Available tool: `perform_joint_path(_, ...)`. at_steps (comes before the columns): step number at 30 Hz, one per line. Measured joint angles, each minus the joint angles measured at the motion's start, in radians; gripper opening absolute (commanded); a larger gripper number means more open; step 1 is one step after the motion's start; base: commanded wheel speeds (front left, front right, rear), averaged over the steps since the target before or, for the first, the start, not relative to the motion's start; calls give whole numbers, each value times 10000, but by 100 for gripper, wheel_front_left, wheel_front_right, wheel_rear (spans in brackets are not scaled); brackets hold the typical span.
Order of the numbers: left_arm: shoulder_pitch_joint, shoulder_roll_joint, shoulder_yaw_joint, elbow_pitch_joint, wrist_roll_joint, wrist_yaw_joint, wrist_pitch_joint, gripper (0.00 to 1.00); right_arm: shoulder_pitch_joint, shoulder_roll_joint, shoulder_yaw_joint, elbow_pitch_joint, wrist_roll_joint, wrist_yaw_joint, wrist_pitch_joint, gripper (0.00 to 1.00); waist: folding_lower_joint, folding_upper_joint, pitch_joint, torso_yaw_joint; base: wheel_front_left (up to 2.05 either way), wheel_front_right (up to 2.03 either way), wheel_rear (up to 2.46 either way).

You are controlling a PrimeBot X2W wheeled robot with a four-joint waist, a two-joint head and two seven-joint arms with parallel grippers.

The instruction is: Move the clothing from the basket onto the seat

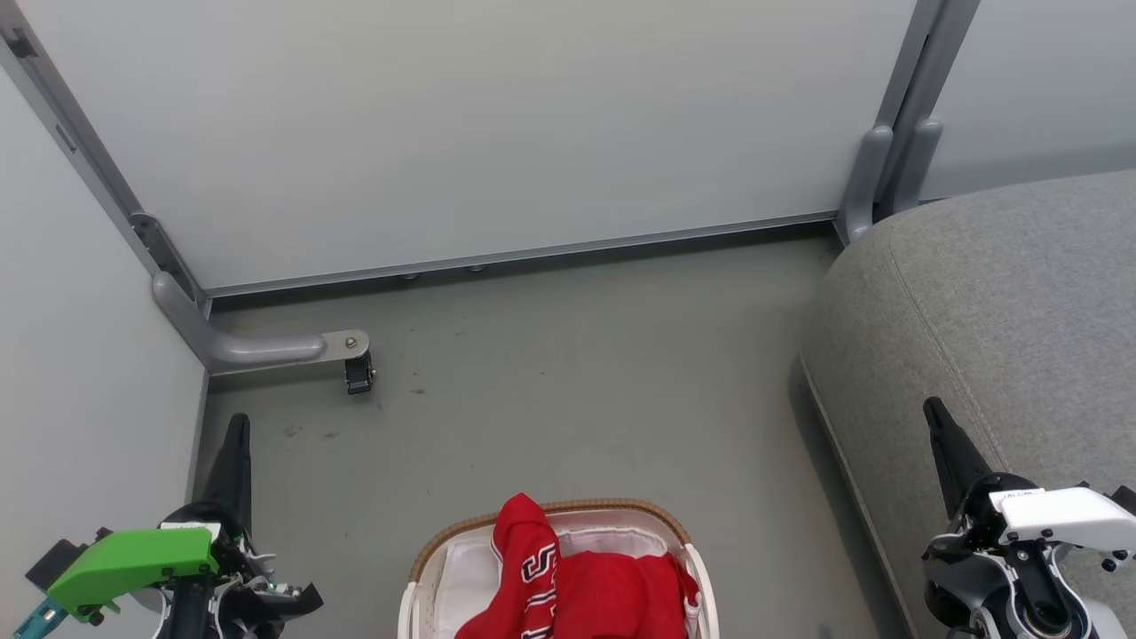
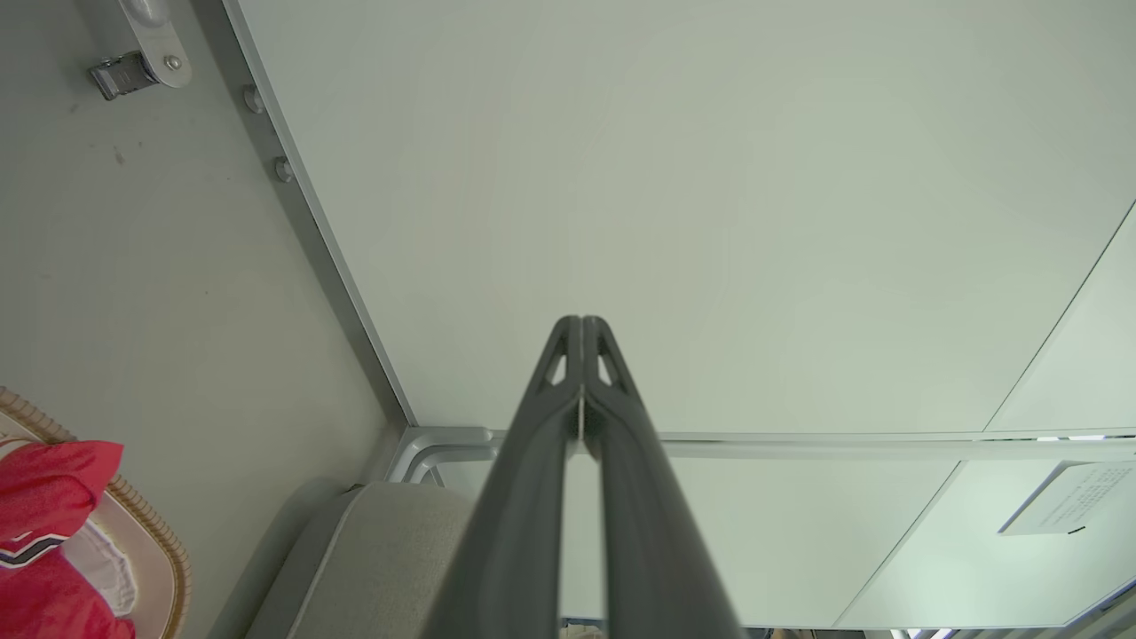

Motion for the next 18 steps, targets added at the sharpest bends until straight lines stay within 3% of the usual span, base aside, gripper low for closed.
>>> perform_joint_path(15,0,0,0,4,0,0,0,0,0,0,0,0,0,0,0,0,0,0,0,0,0,0,0)
perform_joint_path(16,0,0,0,0,0,0,0,100,0,0,0,0,0,0,0,100,0,0,0,0,0,0,0)
perform_joint_path(18,97,-40,-12,182,0,0,-2,100,106,50,8,148,0,0,-2,100,0,0,1,0,0,0,0)
